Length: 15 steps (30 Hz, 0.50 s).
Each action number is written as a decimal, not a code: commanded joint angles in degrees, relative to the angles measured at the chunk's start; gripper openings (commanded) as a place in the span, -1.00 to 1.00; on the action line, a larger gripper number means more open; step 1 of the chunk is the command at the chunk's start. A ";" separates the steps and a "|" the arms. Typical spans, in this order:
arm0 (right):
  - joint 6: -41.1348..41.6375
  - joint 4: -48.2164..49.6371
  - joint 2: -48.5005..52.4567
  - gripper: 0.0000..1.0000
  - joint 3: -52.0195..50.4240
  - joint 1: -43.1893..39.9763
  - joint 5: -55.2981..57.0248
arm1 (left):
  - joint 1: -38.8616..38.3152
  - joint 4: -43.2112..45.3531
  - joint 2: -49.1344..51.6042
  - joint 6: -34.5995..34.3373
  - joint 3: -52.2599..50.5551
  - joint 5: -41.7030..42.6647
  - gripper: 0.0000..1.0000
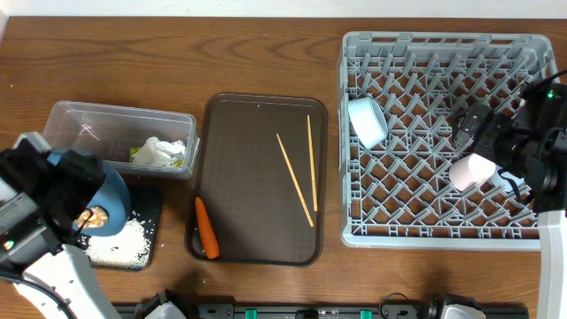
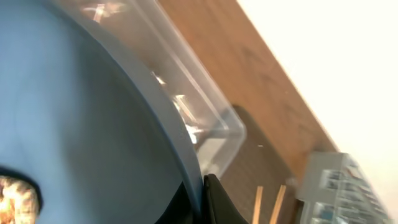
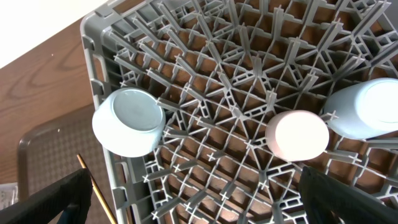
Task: Sort waste into correct bins and load items into the dishwasher rack
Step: 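Carry the plate over the black tray and tip the fried food off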
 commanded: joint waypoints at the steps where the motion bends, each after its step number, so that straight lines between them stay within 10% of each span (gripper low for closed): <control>1: -0.50 -0.33 0.04 0.98 0.17 -0.76 -0.26 | 4.17 0.72 -0.44 7.21 -0.04 16.02 -0.88; 15: -0.48 -0.59 0.04 0.98 0.15 -0.74 -0.26 | 21.27 0.39 -1.97 18.60 -3.98 37.24 -0.88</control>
